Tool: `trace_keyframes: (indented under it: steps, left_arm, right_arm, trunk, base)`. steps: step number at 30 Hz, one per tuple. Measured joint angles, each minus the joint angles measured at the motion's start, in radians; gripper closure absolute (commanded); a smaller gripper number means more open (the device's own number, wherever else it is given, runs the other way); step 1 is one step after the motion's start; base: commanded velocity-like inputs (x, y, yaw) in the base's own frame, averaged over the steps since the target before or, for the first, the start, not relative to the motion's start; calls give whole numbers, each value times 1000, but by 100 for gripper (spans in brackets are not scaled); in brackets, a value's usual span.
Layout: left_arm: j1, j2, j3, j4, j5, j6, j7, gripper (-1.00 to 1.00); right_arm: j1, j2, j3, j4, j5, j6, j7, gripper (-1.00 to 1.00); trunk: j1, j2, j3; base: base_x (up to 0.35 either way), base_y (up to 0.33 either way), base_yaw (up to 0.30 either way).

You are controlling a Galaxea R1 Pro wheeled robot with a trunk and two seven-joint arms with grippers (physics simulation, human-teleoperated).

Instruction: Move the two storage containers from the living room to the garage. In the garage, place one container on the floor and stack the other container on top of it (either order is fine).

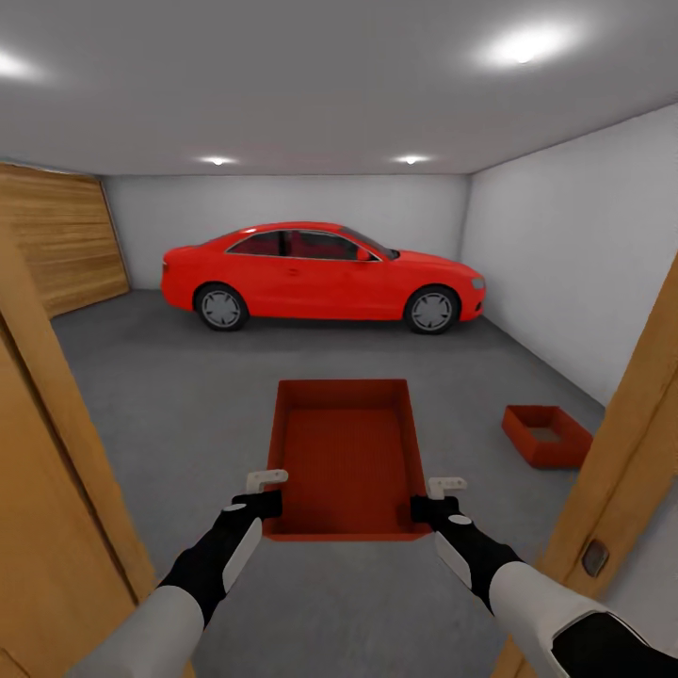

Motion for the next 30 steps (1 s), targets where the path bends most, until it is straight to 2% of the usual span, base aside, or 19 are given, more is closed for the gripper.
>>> trace_keyframes:
  steps: [9, 20, 30]
  left_arm:
    - [0, 0, 0, 0, 0, 0, 0, 100]
    - [0, 0, 0, 1, 0, 0, 0, 100]
    - [0, 1, 0, 3, 2, 0, 0, 100]
  right_arm:
    - [0, -1, 2, -1, -3, 0, -1, 100]
    - [0, 0, -1, 1, 1, 0, 0, 100]
    - [0, 2, 1, 3, 0, -1, -1, 100]
  trunk:
    - [0, 0, 0]
    - [0, 0, 0]
    - [0, 0, 0]
  base:
    - [25, 0, -206]
    - [15, 0, -17]
    - [271, 0, 0]
